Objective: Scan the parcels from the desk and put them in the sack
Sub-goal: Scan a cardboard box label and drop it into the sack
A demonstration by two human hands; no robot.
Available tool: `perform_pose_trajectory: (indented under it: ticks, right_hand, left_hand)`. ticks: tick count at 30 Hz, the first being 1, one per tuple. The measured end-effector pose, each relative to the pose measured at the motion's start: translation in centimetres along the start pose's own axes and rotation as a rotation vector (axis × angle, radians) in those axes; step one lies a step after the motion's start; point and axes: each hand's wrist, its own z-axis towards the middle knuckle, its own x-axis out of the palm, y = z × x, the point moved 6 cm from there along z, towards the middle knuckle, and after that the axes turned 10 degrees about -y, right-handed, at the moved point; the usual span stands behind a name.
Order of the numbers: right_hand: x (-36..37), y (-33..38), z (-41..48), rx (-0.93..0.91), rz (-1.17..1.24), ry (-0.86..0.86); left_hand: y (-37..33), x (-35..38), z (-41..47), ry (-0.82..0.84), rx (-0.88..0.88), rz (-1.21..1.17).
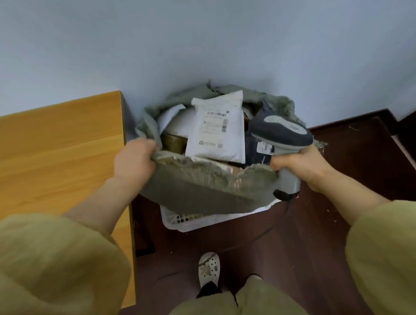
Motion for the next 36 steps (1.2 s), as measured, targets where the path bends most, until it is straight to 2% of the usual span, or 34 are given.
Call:
perform_pose_trajectory:
  ticks: [2,3,6,7,9,12,14,15,16,18,20,26,33,36]
  right_hand:
    - [0.3,0.8,-0.2,-0.006,0.048,-0.013]
    - [0.6,0.5,-0.4,0.011,0.038,0.001]
    - [1.8,-2.5,-1.6,0.102,-0.055,0.052]
    - [2.1,-3.3,-1.9,0.131,-0.063,0.051]
    - [2.1,-3.3,-2.0,0.15,-0.047,0.034]
    - [1.7,-0.8,-1.5,0.103,0.011,-0.016]
    - [1.6,0.7,-1.6,0.07,0.069,-0.04]
    - [1.6,0.8,-1.8,0.067,0.074,-0.042]
    - [1.8,0.3,-2.2,0.079,0.057,-0.04]
    - [2.2,-2.1,-3.3,0.154,0.019,-0.028]
    - [2.4,-4.3,-4.3,0.231,0.025,-0.032]
    - [2.4,-6.0,-5.3,0.26,-0.018,-0.078]
    - [2.2,-7.1,-6.8,0.252,-0.055,-0.027]
    - [2.0,-7.5,-8.3,0.23,-0.033,-0.01]
  left_hand:
    - [1.3,-0.2,0.3,-0.12,-0.098,-0.122]
    - [1.5,0.7,-0.1,-0.046,-0.099,-0.115]
    - [1.3,5.4,-3.4,0.499,0.035,0.122]
    - [1.8,6.1,-4.0,0.583,0.037,0.162]
    - [2.6,5.3,-2.6,0.469,0.026,0.134]
    - [2.5,2.1,0.7,0.075,0.05,-0.049]
    - [2.7,1.1,1.5,-0.06,-0.021,-0.166]
    - [3.0,1.7,1.4,-0.021,-0.032,-0.163]
    - [3.1,3.0,0.8,0.085,0.004,-0.088]
    - [4.0,6.6,-1.4,0.366,0.108,0.125]
    - [4.8,8.4,-3.0,0.485,0.119,0.175]
    - [3.2,8.2,-3.8,0.443,0.137,0.044]
    - [3.0,8.1,-7.6,0.494,0.172,0.032]
    - [2.5,7.6,-9.4,0.468,0.16,0.08]
